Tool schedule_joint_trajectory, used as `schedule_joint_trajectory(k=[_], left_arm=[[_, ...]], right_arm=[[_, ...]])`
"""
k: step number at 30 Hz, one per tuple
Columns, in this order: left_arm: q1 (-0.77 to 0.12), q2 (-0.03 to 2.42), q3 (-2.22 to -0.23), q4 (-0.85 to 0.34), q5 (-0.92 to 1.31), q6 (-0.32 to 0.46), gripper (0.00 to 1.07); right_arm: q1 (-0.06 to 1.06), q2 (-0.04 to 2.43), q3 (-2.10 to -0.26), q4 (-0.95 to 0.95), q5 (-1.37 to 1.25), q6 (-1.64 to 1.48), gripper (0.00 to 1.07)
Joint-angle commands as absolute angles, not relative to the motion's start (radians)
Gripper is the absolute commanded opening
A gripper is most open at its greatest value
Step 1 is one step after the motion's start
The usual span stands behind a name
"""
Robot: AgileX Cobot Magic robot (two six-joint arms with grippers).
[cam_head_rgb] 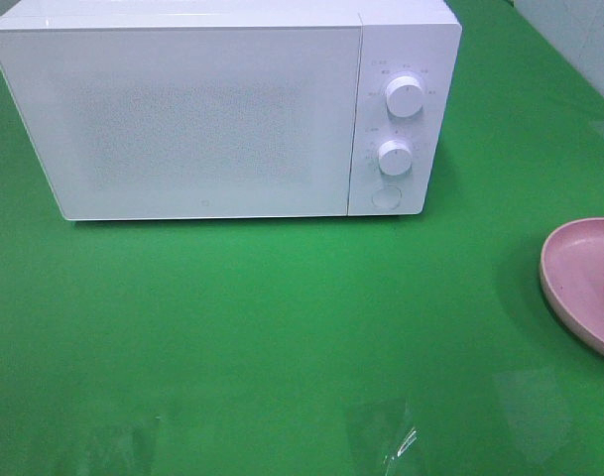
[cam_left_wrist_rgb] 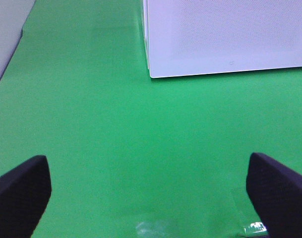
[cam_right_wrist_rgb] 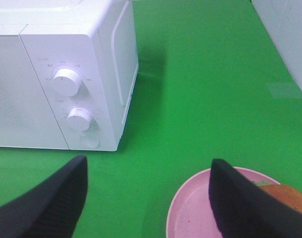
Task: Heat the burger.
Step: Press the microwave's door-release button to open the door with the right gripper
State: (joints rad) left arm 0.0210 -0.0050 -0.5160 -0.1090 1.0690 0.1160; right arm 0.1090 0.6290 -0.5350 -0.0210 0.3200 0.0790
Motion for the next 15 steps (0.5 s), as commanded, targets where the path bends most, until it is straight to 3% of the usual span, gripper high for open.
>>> schedule_joint_trajectory(k=[1, 15], left_arm=[[0.022, -0.022, -0.516, -0.117, 1.07, 0.109, 1.0], [0.022, -0.022, -0.516, -0.117, 1.07, 0.109, 1.0]], right_arm=[[0.105, 0.673, -0.532, -0.02, 0.26, 0.081, 0.66], [0.105, 0.961, -0.532, -0.022, -0.095, 0.069, 0.66]])
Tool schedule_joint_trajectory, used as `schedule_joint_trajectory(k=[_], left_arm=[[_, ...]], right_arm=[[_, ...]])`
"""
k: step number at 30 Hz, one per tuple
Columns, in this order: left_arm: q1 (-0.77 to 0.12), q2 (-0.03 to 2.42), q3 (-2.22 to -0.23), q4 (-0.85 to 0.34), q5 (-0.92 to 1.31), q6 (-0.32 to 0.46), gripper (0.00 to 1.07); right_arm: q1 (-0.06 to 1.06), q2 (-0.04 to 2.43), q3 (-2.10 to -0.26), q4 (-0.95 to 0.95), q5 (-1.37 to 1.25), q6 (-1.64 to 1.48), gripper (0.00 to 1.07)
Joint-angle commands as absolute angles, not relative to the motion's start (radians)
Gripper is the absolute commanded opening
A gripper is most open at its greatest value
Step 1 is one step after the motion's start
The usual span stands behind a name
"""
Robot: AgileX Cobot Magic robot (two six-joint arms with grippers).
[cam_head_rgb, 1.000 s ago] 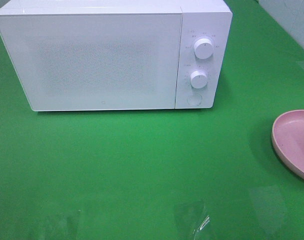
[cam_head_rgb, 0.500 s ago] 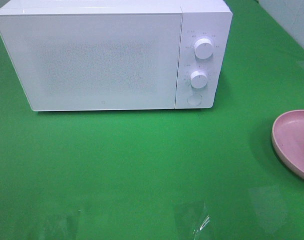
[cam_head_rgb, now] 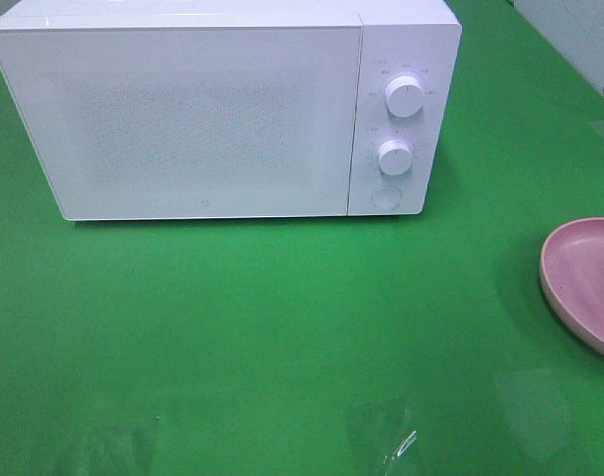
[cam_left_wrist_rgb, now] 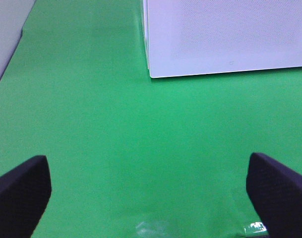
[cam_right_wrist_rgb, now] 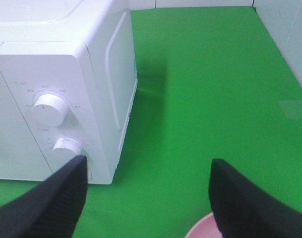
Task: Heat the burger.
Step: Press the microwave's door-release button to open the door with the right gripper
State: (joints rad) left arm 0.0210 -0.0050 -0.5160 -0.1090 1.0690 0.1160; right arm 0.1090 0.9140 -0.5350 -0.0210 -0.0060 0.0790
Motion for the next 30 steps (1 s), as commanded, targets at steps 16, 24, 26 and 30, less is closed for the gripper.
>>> schedule_joint_trajectory(k=[16, 24, 26, 30], left_arm=[[0.022, -0.022, -0.516, -0.117, 1.07, 0.109, 1.0], [0.022, -0.022, -0.516, -0.117, 1.07, 0.109, 1.0], [0.022, -0.022, -0.516, -0.117, 1.07, 0.109, 1.0], [0.022, -0.022, -0.516, -0.117, 1.07, 0.109, 1.0]], right_arm=[[0.228, 1.202, -0.381, 0.272, -0.659, -0.189, 0.66], [0.471, 1.309, -0.354, 0.662, -0.935, -0.459, 0.66], [0.492, 1.318, -0.354, 0.684, -0.955, -0.463, 0.66], [0.589, 1.368, -0.354, 0.778, -1.046, -0.466, 0.66]])
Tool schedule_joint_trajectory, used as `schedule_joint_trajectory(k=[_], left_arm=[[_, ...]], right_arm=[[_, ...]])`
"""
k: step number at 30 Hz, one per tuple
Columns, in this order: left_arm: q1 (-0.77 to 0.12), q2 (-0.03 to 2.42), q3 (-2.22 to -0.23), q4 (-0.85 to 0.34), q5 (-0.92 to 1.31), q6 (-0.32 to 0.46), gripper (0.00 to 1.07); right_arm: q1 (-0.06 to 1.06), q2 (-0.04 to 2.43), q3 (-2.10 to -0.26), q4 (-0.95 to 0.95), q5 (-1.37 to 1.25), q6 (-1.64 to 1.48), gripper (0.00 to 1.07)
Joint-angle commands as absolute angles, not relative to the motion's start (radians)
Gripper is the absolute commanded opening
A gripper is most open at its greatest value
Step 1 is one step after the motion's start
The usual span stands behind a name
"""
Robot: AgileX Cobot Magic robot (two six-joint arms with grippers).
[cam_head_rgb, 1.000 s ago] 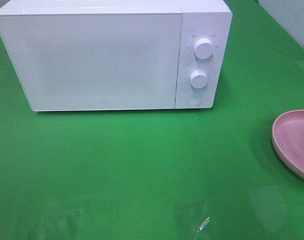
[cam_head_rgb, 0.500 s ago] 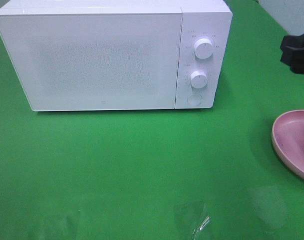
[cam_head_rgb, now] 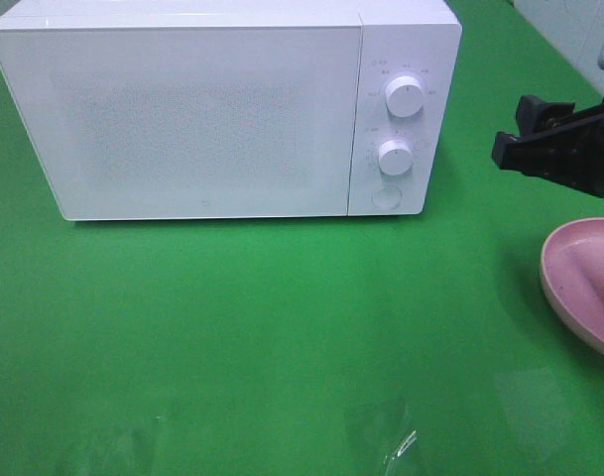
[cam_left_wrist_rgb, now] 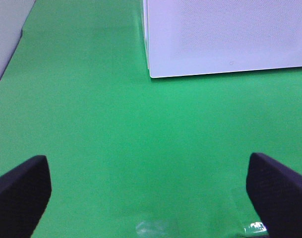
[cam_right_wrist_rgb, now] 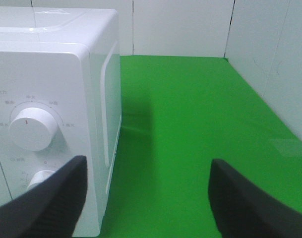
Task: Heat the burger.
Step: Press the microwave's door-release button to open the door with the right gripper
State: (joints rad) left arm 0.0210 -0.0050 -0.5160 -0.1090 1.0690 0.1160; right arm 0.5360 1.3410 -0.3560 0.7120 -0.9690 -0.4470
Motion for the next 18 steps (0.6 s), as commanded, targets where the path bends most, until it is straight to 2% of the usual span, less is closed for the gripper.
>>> schedule_joint_trajectory(k=[1, 11, 18], left_arm=[[0.022, -0.022, -0.516, -0.117, 1.07, 0.109, 1.0], [0.022, -0.022, -0.516, -0.117, 1.07, 0.109, 1.0], [0.022, -0.022, -0.516, -0.117, 1.07, 0.109, 1.0]], right_arm=[[0.642, 1.395, -0.354, 0.81, -1.079, -0.466, 0.66], [0.829, 1.532, -0.359, 0.949, -1.146, -0.443, 0.66], [0.873, 1.61, -0.372, 0.961, -1.145, -0.365, 0.66]])
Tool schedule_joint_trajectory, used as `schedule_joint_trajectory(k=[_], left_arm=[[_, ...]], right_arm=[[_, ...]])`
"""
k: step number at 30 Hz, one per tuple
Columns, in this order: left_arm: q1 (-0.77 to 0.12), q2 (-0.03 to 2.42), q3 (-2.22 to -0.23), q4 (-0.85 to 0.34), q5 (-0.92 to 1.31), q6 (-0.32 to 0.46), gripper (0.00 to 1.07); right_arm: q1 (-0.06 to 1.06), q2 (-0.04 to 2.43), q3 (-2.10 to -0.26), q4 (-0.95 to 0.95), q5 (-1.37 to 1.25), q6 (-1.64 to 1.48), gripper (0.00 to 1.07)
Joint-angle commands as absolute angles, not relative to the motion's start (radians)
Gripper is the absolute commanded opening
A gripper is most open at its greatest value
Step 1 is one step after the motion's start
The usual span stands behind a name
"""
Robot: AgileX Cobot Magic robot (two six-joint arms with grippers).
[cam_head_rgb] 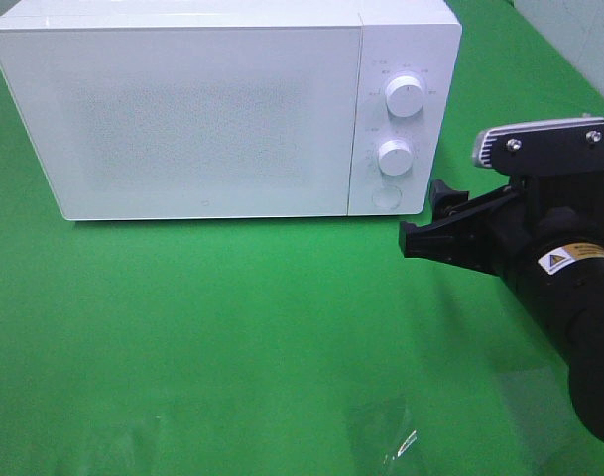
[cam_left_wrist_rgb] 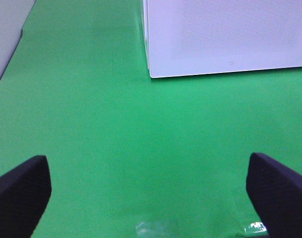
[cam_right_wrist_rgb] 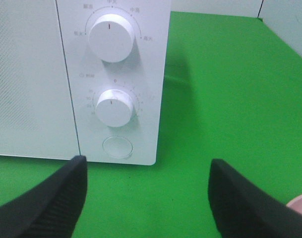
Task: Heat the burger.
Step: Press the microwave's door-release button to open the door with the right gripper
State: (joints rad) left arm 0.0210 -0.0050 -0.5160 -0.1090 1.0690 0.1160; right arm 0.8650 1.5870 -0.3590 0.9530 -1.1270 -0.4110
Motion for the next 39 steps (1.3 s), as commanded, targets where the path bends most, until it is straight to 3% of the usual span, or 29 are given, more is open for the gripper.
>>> schedule_joint_trajectory(k=[1, 12, 19, 20, 21, 23, 29, 39], left_arm=[[0.022, -0.022, -0.516, -0.117, 1.07, 0.109, 1.0], [0.022, -0.022, -0.516, -0.117, 1.07, 0.109, 1.0], [0.022, -0.022, -0.516, -0.114, 1.07, 0.109, 1.0], [0.022, -0.022, -0.516, -0.114, 1.07, 0.109, 1.0], [0.022, -0.022, -0.516, -0.114, 1.07, 0.109, 1.0], [0.022, -0.022, -0.516, -0.114, 1.07, 0.109, 1.0], [0.022, -0.022, -0.516, -0.114, 1.07, 0.109, 1.0], [0.022, -0.022, -0.516, -0.114, 1.07, 0.109, 1.0]], right_arm=[[0.873, 1.61, -0.372, 0.961, -1.145, -0.365, 0.66], [0.873, 1.667, -0.421, 0.947, -1.132, -0.199, 0.65], [0.873, 1.667, -0.421, 0.947, -1.13, 0.144, 0.49], [0.873, 1.667, -0.421, 0.947, -1.117, 0.301, 0.41], [0.873, 1.667, -0.421, 0.947, -1.117, 0.301, 0.41], [0.873, 1.667, -0.421, 0.948, -1.061, 0.602, 0.19], [0.873, 1.667, -0.421, 0.938, -0.986, 0.917, 0.0], [0.872, 1.667, -0.421, 0.859, -0.983, 1.115, 0.0]])
